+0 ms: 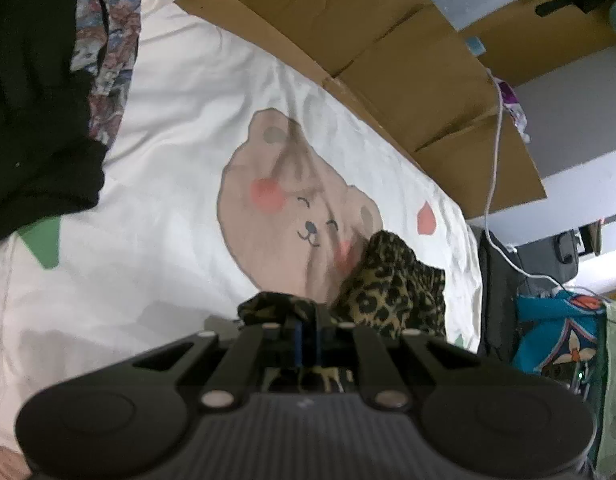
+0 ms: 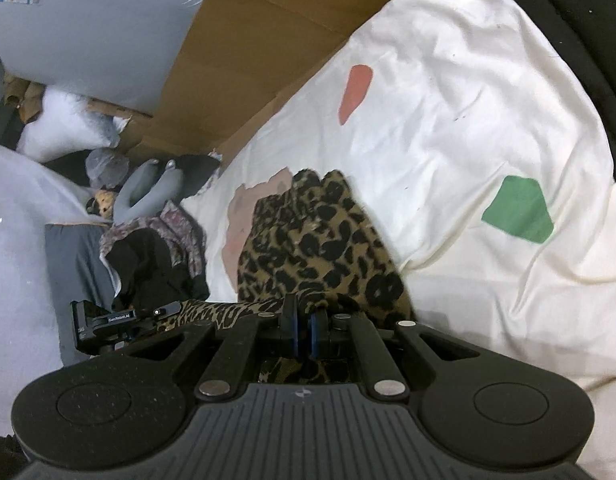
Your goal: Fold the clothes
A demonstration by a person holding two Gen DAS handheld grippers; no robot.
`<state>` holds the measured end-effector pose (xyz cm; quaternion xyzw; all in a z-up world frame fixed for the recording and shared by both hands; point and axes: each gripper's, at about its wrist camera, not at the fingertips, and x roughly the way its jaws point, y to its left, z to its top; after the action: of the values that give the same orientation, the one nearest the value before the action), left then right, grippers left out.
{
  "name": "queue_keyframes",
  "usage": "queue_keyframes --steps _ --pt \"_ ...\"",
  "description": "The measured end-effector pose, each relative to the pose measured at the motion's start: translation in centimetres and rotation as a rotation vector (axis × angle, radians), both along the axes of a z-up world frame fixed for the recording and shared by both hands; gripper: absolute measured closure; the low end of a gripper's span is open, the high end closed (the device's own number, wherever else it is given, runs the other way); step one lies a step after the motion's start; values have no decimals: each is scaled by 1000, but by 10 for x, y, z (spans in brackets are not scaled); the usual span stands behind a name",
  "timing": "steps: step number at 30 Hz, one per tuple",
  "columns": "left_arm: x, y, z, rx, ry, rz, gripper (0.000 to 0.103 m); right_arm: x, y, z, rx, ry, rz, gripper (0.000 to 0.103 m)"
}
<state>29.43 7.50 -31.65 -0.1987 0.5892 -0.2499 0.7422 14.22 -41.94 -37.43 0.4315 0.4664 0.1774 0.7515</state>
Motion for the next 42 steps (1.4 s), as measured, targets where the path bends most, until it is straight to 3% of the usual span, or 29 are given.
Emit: queue_keyframes --steps 10,13,14,15,16,19,25,32,42 --pt "24 -17 -29 42 24 2 95 13 -5 -29 -7 44 -43 96" --pt "28 -22 -40 70 55 0 86 14 -5 -38 3 77 -53 94" --pt "28 -23 -42 75 60 -5 78 15 -5 -39 8 82 -52 94" --pt "27 -24 -43 71 60 -14 72 15 -4 -39 9 81 -48 91" --pt "26 -25 -44 68 59 -21 65 15 -4 -38 11 78 -42 81" --pt "21 -26 -46 53 63 -40 56 15 -1 -35 27 66 -23 58" --pt "17 -25 -46 31 78 -51 56 14 9 -39 61 70 0 57" --pt "29 -19 -25 -39 29 0 56 22 5 -29 66 26 -14 57" --pt "49 -25 -14 -12 -46 11 56 43 -6 -22 6 -15 -39 57"
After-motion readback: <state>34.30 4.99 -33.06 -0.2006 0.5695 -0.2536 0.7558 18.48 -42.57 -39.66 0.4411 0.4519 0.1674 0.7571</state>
